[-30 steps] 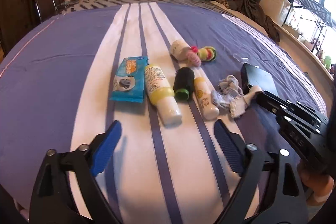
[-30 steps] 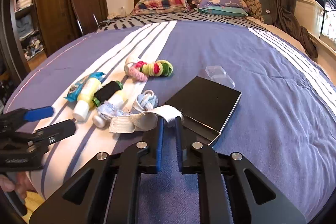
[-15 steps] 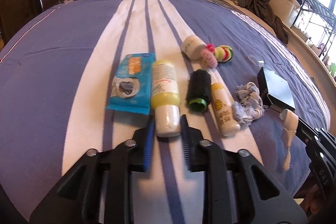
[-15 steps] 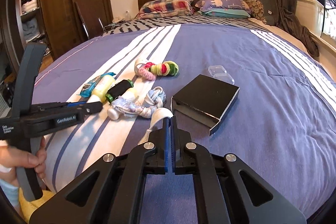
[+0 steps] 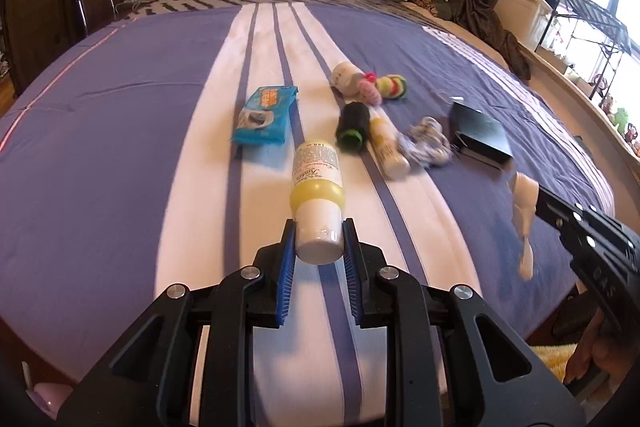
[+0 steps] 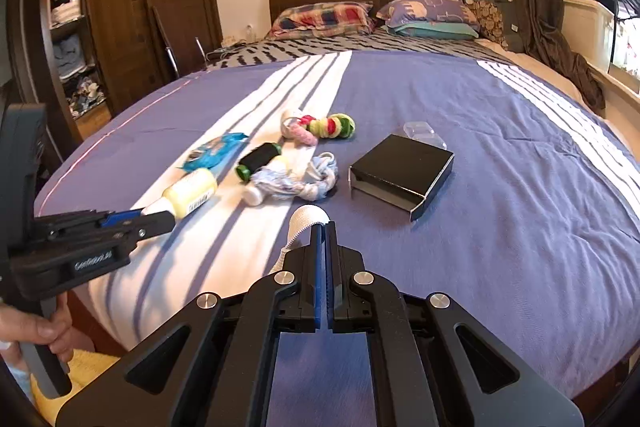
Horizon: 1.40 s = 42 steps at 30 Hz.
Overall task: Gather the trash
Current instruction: 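Grasp the white sock with the right gripper while the left gripper grasps the yellow-capped bottle, then lower both held items down toward the black bin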
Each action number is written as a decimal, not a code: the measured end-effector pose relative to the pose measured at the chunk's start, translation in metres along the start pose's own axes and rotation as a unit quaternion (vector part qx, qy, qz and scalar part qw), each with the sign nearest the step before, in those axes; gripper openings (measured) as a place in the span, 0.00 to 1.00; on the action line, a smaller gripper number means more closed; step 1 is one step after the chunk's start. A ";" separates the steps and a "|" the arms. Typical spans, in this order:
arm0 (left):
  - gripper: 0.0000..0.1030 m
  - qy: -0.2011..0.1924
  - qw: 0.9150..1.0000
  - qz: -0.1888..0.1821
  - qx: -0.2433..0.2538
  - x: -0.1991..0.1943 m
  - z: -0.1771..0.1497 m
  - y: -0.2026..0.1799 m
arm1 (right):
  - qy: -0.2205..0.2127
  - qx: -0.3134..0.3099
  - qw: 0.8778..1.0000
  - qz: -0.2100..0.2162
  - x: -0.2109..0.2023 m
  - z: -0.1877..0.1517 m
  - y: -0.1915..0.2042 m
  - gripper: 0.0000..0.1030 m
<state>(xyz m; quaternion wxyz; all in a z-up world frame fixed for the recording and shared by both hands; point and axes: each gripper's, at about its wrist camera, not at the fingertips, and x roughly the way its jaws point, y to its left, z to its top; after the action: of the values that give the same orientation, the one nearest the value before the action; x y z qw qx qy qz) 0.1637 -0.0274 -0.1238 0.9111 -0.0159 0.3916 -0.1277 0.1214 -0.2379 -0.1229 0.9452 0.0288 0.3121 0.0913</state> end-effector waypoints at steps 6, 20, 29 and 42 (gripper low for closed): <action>0.21 -0.018 1.000 0.002 0.010 -0.048 -0.027 -0.008 | -0.003 -0.007 1.000 0.009 -0.032 -0.015 0.012 0.03; 0.21 -0.009 0.999 -0.022 0.031 -0.111 -0.110 -0.032 | 0.028 -0.023 0.999 0.020 -0.082 -0.082 0.035 0.03; 0.21 0.057 0.997 -0.036 0.024 -0.081 -0.165 -0.034 | 0.079 -0.025 0.996 0.020 -0.072 -0.132 0.041 0.03; 0.21 0.166 0.985 -0.050 -0.008 -0.005 -0.228 -0.019 | 0.166 -0.010 0.986 0.032 -0.013 -0.191 0.040 0.03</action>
<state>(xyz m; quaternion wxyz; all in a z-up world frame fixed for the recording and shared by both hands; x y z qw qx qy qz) -0.0072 -0.0286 -0.2756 0.8258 -0.0215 0.5371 -0.1705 -0.0082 -0.2011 -0.2642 0.8771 0.0136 0.4629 0.1278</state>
